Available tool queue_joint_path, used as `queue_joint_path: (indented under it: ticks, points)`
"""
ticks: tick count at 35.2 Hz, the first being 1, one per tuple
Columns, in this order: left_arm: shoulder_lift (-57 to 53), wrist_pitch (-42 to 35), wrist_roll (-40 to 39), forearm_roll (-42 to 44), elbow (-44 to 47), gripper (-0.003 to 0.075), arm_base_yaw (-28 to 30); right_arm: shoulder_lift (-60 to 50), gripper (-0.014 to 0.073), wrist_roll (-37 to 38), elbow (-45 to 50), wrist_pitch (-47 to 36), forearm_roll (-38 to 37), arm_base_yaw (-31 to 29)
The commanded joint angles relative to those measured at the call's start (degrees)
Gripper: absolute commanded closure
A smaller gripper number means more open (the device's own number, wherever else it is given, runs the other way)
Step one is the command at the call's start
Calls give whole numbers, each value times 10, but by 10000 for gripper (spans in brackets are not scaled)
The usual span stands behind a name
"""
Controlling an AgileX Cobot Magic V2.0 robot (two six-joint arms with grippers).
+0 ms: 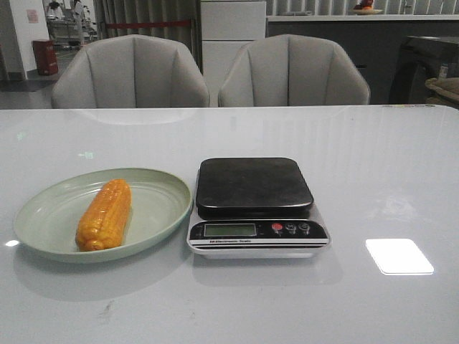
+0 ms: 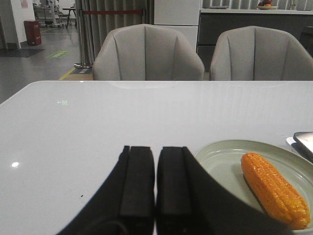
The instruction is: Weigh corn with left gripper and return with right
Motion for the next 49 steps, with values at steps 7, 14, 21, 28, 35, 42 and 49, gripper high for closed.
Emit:
queue_joint_path:
  ticks: [7, 14, 21, 28, 35, 42, 49]
  points:
    - [-12, -45, -6, -6, 18, 596, 1, -11, 387, -5, 6, -44, -1, -3]
    - [-12, -45, -6, -6, 18, 596, 1, -11, 387, -5, 6, -44, -1, -3]
    - [-12, -45, -6, -6, 18, 596, 1, -11, 387, -5, 6, -44, -1, -3]
    - [-12, -94, -6, -6, 18, 596, 1, -11, 387, -5, 6, -44, -1, -3]
    - [-3, -125, -18, -47, -37, 596, -4, -11, 387, -5, 6, -44, -1, -3]
    - [101, 21, -18, -47, -177, 596, -27, -11, 387, -5, 6, -44, -1, -3]
    - [207, 135, -18, -47, -256, 596, -48, -11, 387, -5, 6, -44, -1, -3]
